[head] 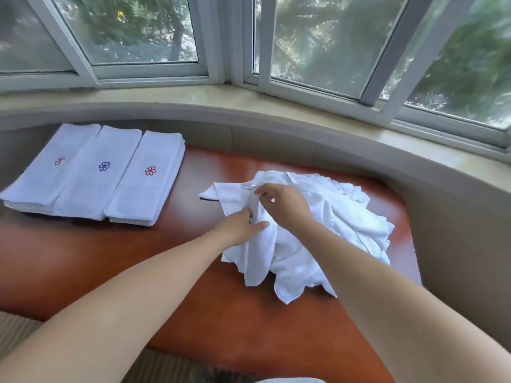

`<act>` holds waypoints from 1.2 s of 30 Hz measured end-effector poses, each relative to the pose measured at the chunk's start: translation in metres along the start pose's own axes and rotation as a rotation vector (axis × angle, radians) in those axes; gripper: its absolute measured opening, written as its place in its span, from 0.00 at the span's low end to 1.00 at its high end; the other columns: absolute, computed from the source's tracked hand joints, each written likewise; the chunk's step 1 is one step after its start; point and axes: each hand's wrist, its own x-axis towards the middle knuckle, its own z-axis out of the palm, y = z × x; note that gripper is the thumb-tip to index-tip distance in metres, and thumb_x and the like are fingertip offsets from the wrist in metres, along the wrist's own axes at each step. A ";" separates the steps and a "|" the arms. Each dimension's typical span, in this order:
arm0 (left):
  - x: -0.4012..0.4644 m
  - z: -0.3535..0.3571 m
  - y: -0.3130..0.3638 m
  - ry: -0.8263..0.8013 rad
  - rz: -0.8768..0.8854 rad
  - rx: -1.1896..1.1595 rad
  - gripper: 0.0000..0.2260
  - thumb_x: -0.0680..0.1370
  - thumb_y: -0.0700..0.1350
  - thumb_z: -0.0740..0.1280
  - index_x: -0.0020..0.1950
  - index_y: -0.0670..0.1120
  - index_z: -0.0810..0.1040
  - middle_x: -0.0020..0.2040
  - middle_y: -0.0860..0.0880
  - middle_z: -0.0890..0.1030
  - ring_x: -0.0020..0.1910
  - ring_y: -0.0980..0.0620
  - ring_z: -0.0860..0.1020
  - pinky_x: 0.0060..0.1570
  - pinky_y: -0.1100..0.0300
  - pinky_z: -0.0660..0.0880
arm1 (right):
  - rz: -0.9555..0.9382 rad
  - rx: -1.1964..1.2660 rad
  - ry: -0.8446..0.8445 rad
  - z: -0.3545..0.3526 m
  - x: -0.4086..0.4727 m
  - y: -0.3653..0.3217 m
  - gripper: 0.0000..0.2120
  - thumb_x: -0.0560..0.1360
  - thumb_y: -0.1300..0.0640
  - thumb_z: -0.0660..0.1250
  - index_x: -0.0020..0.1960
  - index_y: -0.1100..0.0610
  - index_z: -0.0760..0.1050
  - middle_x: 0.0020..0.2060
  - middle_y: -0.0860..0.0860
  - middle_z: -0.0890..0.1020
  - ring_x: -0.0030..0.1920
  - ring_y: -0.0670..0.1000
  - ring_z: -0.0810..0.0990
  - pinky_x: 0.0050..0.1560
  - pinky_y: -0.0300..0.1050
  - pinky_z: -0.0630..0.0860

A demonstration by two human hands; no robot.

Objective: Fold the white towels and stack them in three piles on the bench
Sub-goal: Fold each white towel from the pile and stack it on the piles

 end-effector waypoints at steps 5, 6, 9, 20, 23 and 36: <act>-0.022 -0.057 0.006 0.186 0.075 -0.066 0.13 0.83 0.60 0.54 0.52 0.54 0.73 0.41 0.54 0.78 0.38 0.54 0.75 0.34 0.57 0.66 | -0.006 0.076 0.215 -0.036 0.004 -0.048 0.11 0.78 0.54 0.64 0.54 0.44 0.83 0.46 0.41 0.86 0.47 0.46 0.83 0.47 0.46 0.79; -0.027 -0.069 0.009 0.220 0.097 -0.089 0.13 0.83 0.59 0.55 0.52 0.54 0.75 0.45 0.53 0.81 0.42 0.52 0.77 0.37 0.56 0.68 | 0.010 0.092 0.267 -0.046 0.003 -0.054 0.10 0.78 0.54 0.65 0.54 0.44 0.83 0.46 0.41 0.86 0.47 0.46 0.83 0.48 0.47 0.80; -0.041 -0.099 0.029 0.280 0.165 -0.226 0.13 0.82 0.58 0.56 0.50 0.55 0.77 0.54 0.48 0.83 0.51 0.45 0.79 0.45 0.54 0.71 | 0.077 0.187 0.412 -0.071 -0.005 -0.068 0.10 0.77 0.54 0.66 0.54 0.44 0.83 0.44 0.42 0.86 0.47 0.45 0.83 0.50 0.46 0.79; -0.078 -0.153 0.105 0.458 0.384 -0.093 0.13 0.84 0.49 0.55 0.45 0.47 0.74 0.50 0.43 0.82 0.50 0.41 0.79 0.44 0.51 0.71 | 0.192 0.341 0.599 -0.129 -0.045 -0.057 0.08 0.78 0.52 0.66 0.53 0.43 0.82 0.38 0.38 0.81 0.42 0.40 0.79 0.40 0.30 0.68; -0.089 -0.168 0.122 0.543 0.390 -0.041 0.13 0.84 0.48 0.55 0.44 0.45 0.73 0.50 0.40 0.81 0.48 0.41 0.77 0.40 0.51 0.67 | 0.163 0.383 0.616 -0.144 -0.043 -0.058 0.05 0.79 0.50 0.65 0.50 0.40 0.79 0.38 0.36 0.81 0.42 0.37 0.79 0.41 0.32 0.70; -0.120 -0.165 0.147 0.482 0.363 0.073 0.16 0.85 0.47 0.57 0.39 0.46 0.73 0.40 0.48 0.76 0.46 0.44 0.76 0.36 0.53 0.63 | 0.095 0.417 0.565 -0.183 -0.037 -0.047 0.08 0.78 0.53 0.65 0.52 0.43 0.80 0.39 0.36 0.79 0.44 0.43 0.78 0.38 0.31 0.67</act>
